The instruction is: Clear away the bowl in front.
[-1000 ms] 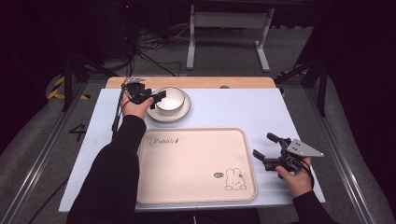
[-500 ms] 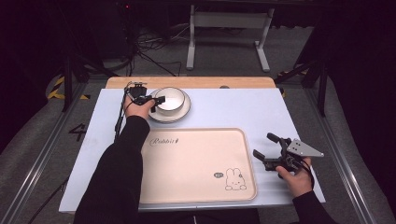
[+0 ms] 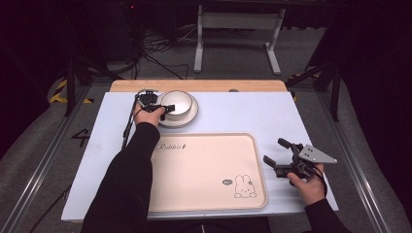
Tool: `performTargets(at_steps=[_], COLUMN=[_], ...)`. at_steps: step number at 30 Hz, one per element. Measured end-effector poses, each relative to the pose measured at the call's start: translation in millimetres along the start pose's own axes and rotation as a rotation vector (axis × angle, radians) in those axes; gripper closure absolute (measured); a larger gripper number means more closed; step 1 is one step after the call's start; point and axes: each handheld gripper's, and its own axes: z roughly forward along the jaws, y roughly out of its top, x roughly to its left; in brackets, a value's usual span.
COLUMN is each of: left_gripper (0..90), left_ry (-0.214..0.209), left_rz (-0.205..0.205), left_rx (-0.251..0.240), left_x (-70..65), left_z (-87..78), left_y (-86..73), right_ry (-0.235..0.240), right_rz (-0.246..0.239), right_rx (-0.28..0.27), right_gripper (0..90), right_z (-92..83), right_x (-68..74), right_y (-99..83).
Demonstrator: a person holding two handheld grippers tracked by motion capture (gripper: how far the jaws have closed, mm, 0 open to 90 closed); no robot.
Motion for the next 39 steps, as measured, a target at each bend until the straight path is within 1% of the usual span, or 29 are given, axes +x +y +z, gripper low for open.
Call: performTargets(at_steps=[2, 5, 9, 10, 14, 17, 19, 23, 27, 30, 32, 34, 35, 36, 39], left_gripper=[48.1, 53.9, 64.9, 66.0, 68.1, 73.4, 77.9, 78.0, 78.6, 78.9, 78.7, 78.1, 77.8, 77.6, 77.2], left_ry=[0.015, 0.028, 0.038, 0.036, 0.052, 0.054, 0.054, 0.051, 0.059, 0.052, 0.057, 0.065, 0.063, 0.064, 0.067], left_rz=[0.000, -0.005, -0.022, -0.023, -0.025, -0.038, -0.027, -0.022, -0.018, -0.016, 0.001, 0.023, 0.023, 0.032, 0.034], left_rx=[-0.004, -0.011, -0.026, -0.028, -0.034, -0.046, -0.045, -0.054, -0.052, -0.076, -0.091, -0.093, -0.093, -0.091, -0.088], left_x=[-1.0, -0.9, -0.6, -0.9, -1.5, -1.1, -0.9, -0.6, -0.8, -1.7, -3.3, -5.0, -5.6, -5.4, -6.4], left_z=[0.2, 0.0, -0.4, 0.0, 1.2, 0.5, -0.5, -0.4, -3.0, -7.8, -10.8, -13.3, -14.3, -15.1, -18.2], left_y=[0.3, 1.2, 1.9, 1.7, 1.6, 2.7, 3.5, 2.9, 3.5, 5.2, 6.8, 8.0, 8.1, 8.3, 8.8], right_ry=[0.002, 0.002, 0.003, 0.004, 0.006, 0.007, 0.009, 0.012, 0.011, 0.012, 0.013, 0.012, 0.011, 0.011, 0.011], right_rz=[-0.002, -0.004, -0.004, -0.005, -0.006, -0.004, 0.000, 0.003, 0.001, 0.005, 0.007, 0.008, 0.008, 0.008, 0.008], right_rx=[0.002, 0.003, 0.003, 0.003, 0.002, -0.001, -0.001, -0.006, -0.006, -0.006, -0.005, -0.005, -0.005, -0.005, -0.005], right_gripper=[7.1, 7.1, 7.0, 7.0, 7.0, 7.0, 7.0, 7.0, 6.9, 6.9, 7.1, 7.1, 7.1, 7.1, 7.1], right_z=[0.1, 0.3, 0.2, 0.2, 0.1, 0.0, -0.2, -0.3, -0.4, -0.4, -0.5, -0.5, -0.5, -0.4, -0.4], right_x=[0.2, 0.7, 0.5, 0.5, 0.5, 0.3, -0.3, -0.7, -0.7, -0.8, -1.1, -1.1, -1.1, -1.1, -1.0], right_y=[0.1, 0.1, 0.1, 0.1, 0.1, 0.0, 0.0, -0.1, -0.1, -0.2, -0.1, -0.1, -0.1, -0.1, -0.1])
